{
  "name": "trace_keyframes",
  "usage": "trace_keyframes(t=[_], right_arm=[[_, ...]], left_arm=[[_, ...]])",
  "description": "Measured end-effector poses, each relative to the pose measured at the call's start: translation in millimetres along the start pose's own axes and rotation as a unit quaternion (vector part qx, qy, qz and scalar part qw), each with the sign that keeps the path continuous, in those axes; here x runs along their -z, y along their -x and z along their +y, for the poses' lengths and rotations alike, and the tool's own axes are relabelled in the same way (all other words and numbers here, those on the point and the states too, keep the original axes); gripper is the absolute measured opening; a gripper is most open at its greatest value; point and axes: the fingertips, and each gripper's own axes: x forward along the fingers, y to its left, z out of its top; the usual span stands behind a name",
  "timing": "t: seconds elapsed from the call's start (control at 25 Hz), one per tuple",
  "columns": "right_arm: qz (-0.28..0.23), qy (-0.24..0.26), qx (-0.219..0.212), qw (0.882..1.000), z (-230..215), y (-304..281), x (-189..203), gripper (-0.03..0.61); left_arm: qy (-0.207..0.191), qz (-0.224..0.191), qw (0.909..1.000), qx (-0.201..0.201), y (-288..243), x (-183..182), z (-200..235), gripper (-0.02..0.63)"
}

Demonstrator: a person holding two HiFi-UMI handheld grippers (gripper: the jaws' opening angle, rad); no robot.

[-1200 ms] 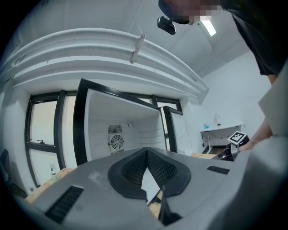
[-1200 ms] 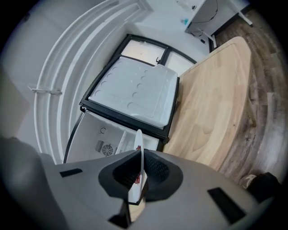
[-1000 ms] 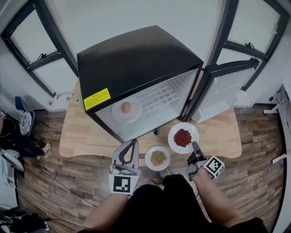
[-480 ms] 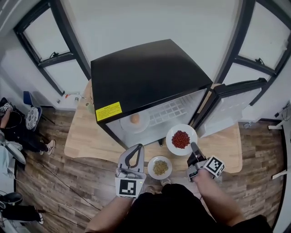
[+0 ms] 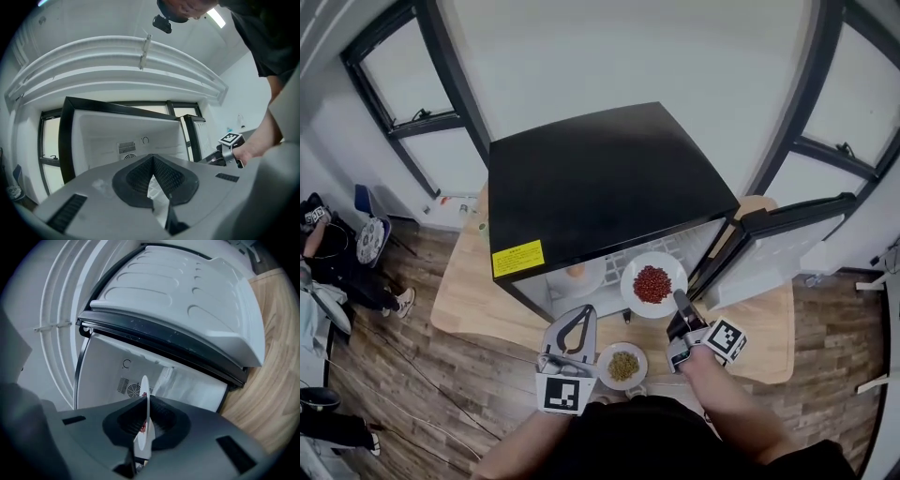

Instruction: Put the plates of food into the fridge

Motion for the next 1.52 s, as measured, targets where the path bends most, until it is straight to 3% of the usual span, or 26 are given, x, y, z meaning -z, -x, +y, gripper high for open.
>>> trace_keyframes(t=[0.24, 0.36, 0.52, 1.0, 1.28, 1.52], right_arm=[[0.0, 0.009, -0.018, 1.0, 19.4, -32.6, -18.0, 0.032], [-0.007, 0.007, -0.002, 1.0, 18.0, -44.5, -20.9, 0.032], [-0.002, 0.019, -0.001, 1.0, 21.4, -59.7, -21.2, 0.032], [0.006, 0.033, 0.044, 0.998, 9.5, -86.5, -21.5, 0.032], [0.03, 0.139, 0.071, 0.987, 14.4, -104.2, -22.0, 0.035], [0.048, 0.264, 0.137, 0.953, 0.7, -113.1, -23.1, 0.077]], left_arm=[[0.012, -0.005, 0.9999, 0.003, -26.3, -8.2, 5.7, 0.005], [-0.005, -0.008, 0.9998, 0.017, -34.9, -10.4, 2.5, 0.005], [0.016, 0.004, 0.9998, 0.014, -41.4, -6.2, 4.4, 0.005], [0.011, 0.009, 0.9999, 0.007, -52.4, -7.1, 28.6, 0.005], [0.022, 0.006, 0.9997, 0.012, -44.3, -7.9, 28.2, 0.004], [0.011, 0.01, 0.9999, 0.002, -31.9, -8.2, 34.4, 0.004]])
